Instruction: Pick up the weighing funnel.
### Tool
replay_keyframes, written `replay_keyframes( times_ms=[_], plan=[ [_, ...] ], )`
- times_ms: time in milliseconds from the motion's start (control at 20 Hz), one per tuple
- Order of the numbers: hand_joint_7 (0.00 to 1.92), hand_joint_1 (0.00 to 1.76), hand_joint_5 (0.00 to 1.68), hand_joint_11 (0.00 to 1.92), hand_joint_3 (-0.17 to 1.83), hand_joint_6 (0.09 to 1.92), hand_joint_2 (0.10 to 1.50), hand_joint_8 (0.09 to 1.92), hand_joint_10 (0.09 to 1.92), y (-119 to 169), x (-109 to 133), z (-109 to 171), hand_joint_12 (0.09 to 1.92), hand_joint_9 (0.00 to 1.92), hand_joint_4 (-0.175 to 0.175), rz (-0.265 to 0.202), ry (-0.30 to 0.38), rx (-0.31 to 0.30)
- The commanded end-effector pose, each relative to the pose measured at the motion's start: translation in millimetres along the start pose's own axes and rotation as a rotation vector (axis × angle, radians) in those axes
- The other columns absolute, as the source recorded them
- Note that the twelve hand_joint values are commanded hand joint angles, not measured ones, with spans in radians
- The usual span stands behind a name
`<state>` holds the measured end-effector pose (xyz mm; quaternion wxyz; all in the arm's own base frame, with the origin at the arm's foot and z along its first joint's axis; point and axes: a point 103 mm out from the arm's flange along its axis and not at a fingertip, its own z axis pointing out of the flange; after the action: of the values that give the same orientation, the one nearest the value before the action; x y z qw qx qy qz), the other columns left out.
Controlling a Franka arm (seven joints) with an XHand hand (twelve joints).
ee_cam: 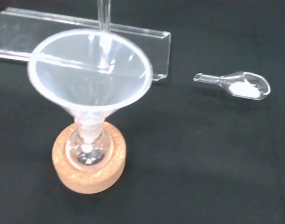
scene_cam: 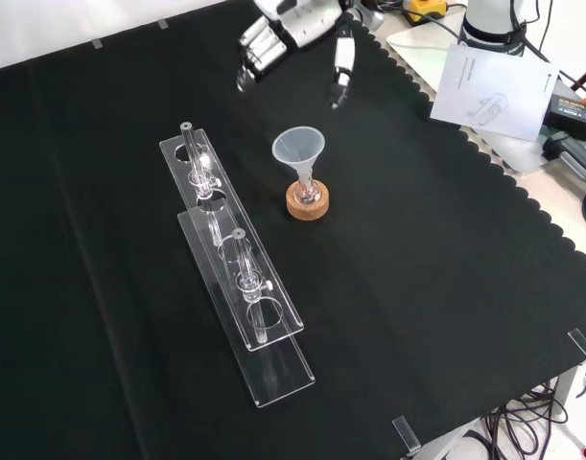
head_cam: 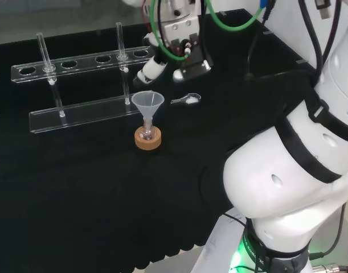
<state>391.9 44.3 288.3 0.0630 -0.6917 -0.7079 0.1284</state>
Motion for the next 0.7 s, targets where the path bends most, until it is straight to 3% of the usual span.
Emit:
replay_keyframes(
  times_ms=[50,400,700],
  plan=[
    [0.1,0.58,0.29,0.17,0.19,0.09,0.71,0.67,0.72,3,-56,-5,1.44,0.33,-0.061,-0.002,0.074,-0.005],
    [0.15,0.6,0.36,0.21,0.2,0.09,0.72,0.69,0.69,21,-103,0,1.42,0.4,-0.057,0.014,0.087,-0.021],
    [0.24,0.76,0.48,0.28,0.26,0.09,0.74,0.69,0.64,52,-135,9,1.38,0.51,-0.052,0.025,0.081,-0.011]
  ],
)
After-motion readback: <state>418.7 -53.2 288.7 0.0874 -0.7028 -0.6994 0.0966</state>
